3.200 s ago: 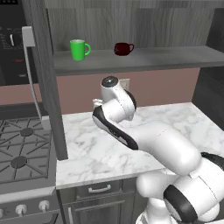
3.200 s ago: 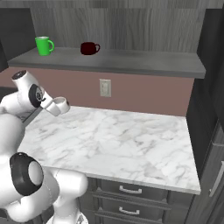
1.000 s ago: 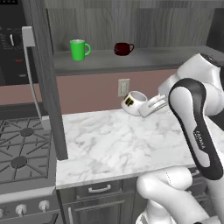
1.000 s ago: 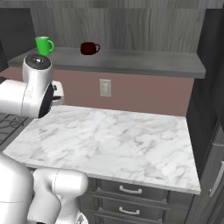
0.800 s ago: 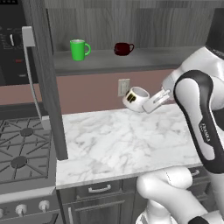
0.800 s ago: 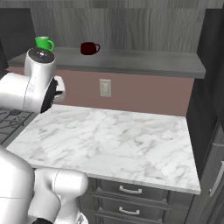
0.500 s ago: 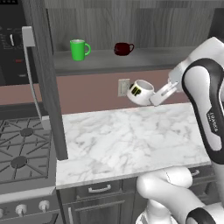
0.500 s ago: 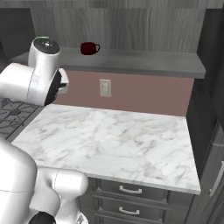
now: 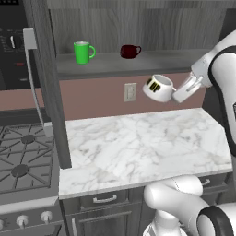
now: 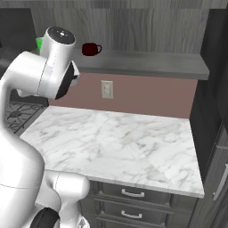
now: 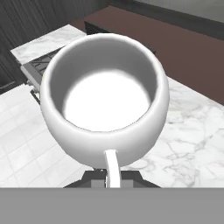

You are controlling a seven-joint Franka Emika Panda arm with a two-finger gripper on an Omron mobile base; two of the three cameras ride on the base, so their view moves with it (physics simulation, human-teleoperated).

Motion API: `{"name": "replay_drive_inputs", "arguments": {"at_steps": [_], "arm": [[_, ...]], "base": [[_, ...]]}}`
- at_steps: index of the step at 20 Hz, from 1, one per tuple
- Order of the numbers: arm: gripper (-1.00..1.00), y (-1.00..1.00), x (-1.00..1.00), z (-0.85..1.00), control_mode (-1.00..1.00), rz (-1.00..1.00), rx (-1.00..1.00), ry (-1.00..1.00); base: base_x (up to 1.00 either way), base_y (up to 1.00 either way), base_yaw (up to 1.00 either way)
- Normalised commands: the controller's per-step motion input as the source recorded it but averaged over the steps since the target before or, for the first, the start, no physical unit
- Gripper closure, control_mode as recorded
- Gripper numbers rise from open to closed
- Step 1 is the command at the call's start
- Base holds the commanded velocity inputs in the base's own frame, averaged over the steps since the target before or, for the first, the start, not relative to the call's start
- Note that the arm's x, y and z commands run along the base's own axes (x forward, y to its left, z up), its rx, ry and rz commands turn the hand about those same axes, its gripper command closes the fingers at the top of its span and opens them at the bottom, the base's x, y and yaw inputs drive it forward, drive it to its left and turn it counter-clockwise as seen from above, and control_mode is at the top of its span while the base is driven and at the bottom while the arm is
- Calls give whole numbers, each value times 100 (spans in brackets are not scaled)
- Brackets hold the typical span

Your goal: Pick the mug on the counter and place it in the cabinet with the handle facing the right, like the mugs already inside.

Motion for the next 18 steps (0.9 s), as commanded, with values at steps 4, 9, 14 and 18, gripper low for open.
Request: {"name": "replay_drive_inputs", "arguments": {"at_steps": [4,9,14,18], "arm": [[100,-18,1,16,-100,5,0,-1],[100,-13,19,6,-100,2,0,0],[100,-13,27,3,-100,0,0,0],[100,-12,26,10,-100,0,0,0]], "base": [[0,0,0],[0,0,0],[0,0,0],[0,0,0]]}}
